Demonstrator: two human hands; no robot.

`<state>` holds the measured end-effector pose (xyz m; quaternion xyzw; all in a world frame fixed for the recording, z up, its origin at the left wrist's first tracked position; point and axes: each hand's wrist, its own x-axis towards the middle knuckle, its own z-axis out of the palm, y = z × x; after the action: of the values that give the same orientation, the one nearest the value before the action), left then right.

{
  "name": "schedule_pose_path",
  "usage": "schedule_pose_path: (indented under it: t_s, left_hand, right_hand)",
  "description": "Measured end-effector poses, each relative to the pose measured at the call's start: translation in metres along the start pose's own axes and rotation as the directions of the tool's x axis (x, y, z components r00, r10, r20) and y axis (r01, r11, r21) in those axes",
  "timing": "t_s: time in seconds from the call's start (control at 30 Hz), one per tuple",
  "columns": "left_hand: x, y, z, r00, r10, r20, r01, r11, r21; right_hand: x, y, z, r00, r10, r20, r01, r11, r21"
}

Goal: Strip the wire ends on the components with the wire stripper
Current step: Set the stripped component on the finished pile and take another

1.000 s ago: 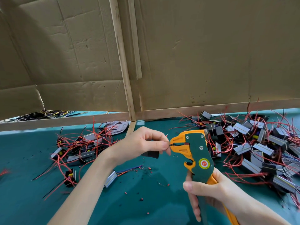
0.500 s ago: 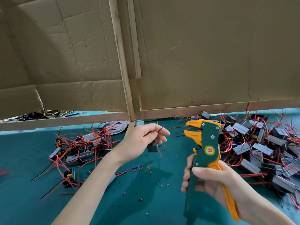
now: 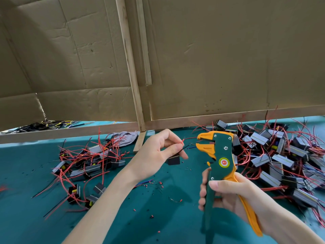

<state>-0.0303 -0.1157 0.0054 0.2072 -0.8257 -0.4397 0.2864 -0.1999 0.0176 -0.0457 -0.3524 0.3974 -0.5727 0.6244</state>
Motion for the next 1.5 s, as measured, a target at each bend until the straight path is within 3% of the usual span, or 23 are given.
schedule_pose_path:
  t_s: [0.3,0.87,1.07,1.13,1.27,1.5]
  left_hand:
    - [-0.003,0.008,-0.004,0.999,-0.024,0.041,0.024,1.0,0.011]
    - [-0.006,0.012,-0.021,0.98,-0.06,0.192,0.035,0.99,0.136]
    - [-0.004,0.009,-0.018,0.98,-0.069,0.185,0.047,0.992,0.12]
    - [-0.003,0.006,-0.016,0.977,-0.099,0.186,0.077,0.99,0.122]
    - [-0.002,0.0,-0.02,0.988,-0.113,0.107,0.094,0.981,0.17]
    - [0.019,0.002,-0.005,0.993,0.018,-0.118,-0.001,0.99,0.143]
  right_hand:
    - [-0.005,-0.001,0.003,0.995,0.035,0.096,-0.028,0.997,-0.07]
    - [-0.013,0.002,0.003,0.995,0.093,0.04,-0.074,0.94,-0.332]
    - [-0.007,0.015,0.014,0.986,-0.016,-0.168,-0.041,0.942,-0.332]
    - [-0.007,0.018,0.016,0.989,-0.003,-0.15,-0.041,0.957,-0.286]
    - [-0.003,0.013,0.014,0.998,0.037,0.056,-0.033,0.997,-0.069]
    - [0.013,0.014,-0.015,0.994,0.029,-0.109,-0.017,0.994,0.105]
